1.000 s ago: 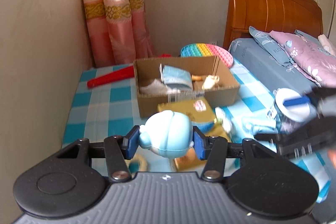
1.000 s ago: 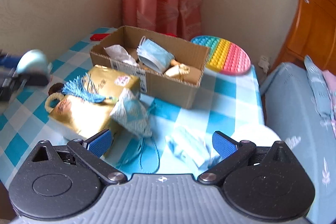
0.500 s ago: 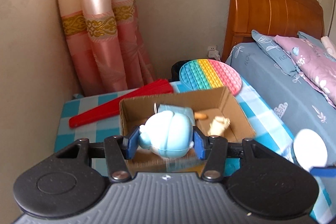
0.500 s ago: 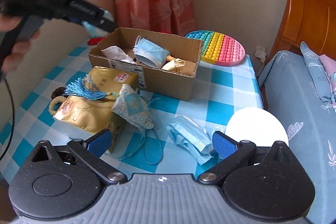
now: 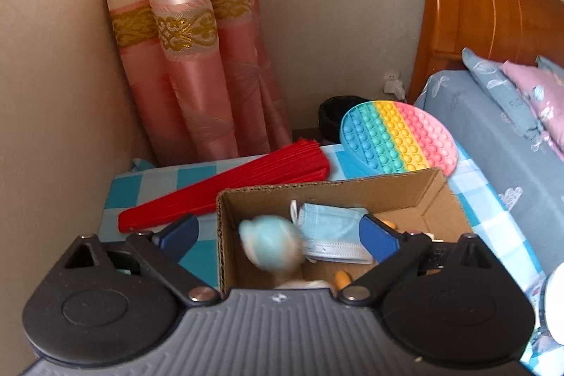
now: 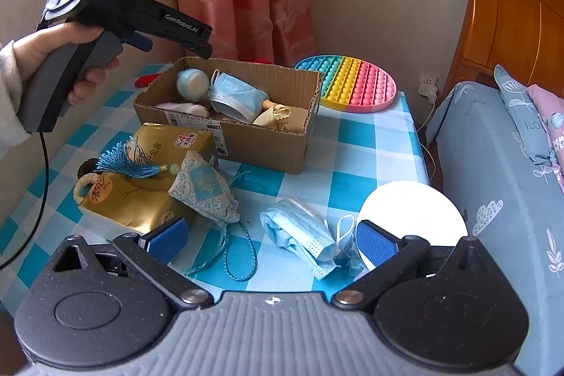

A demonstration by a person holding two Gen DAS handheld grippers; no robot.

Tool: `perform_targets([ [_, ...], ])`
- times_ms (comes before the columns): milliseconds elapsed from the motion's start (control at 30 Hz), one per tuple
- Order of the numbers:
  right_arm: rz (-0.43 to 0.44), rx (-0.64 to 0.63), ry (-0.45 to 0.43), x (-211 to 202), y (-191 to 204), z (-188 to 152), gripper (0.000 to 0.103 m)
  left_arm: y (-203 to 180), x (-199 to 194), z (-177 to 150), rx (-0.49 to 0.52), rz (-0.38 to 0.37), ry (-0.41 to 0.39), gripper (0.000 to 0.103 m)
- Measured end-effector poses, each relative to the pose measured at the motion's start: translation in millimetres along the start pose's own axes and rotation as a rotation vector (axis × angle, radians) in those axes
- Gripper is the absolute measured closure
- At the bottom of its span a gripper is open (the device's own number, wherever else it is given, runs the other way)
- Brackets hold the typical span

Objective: Organize soft objects
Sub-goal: 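Grasp the blue lace sachet with the right tool while the left tool grasps the cream rope ring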

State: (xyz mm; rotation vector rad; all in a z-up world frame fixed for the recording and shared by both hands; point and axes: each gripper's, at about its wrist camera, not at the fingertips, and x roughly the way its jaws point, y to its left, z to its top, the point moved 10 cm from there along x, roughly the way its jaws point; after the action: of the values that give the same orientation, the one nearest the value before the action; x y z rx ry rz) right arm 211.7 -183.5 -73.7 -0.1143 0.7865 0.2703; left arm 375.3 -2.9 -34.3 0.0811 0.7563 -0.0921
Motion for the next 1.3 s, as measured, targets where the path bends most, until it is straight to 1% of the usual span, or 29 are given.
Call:
perform_targets([
  [100,0.002,0.002,-0.003,-0.4,0.2,-0.5,0.000,1.9,-7.2,-4.0,-0.023,-0.021,-0.015,0.005],
  [300,0.024,0.010,-0.015,-5.3,3.3,-1.2,0.000,5.8,-33.8,-13.8,0.013,0.027,-0.046,0.004],
  [367,0.035,0.007,-0.023,-8.5,4.3,-2.1,0.000,6.4,-45.4,-20.0,0.017,0.032,-0.060,0.003],
  [433,0.052,0.007,-0.036,-11.3,4.1,-3.6,0.000,7.8,-56.2,-30.0,0.015,0.031,-0.065,0.003],
  [600,0.087,0.010,-0.053,-12.2,6.4,-9.6,0.000,14.4,-87.4,-55.3,0.014,0.068,-0.094,0.001],
  [667,0.097,0.005,-0.056,-10.5,7.8,-13.5,0.000,17.9,-98.6,-66.3,0.000,0.075,-0.110,0.001],
  [800,0.094,-0.024,-0.053,-6.8,10.7,-19.8,0.000,26.4,-114.2,-88.2,-0.041,0.110,-0.133,0.001],
  [1033,0.082,-0.082,-0.032,-0.3,15.3,-30.7,0.000,37.5,-112.7,-130.0,-0.107,0.118,-0.087,0.001],
  [1133,0.079,-0.091,-0.027,2.5,16.1,-32.7,0.000,43.7,-106.9,-146.4,-0.116,0.129,-0.066,0.001],
  [1300,0.090,-0.080,-0.025,6.6,17.5,-31.3,0.000,52.2,-90.6,-173.6,-0.136,0.146,0.005,0.001],
])
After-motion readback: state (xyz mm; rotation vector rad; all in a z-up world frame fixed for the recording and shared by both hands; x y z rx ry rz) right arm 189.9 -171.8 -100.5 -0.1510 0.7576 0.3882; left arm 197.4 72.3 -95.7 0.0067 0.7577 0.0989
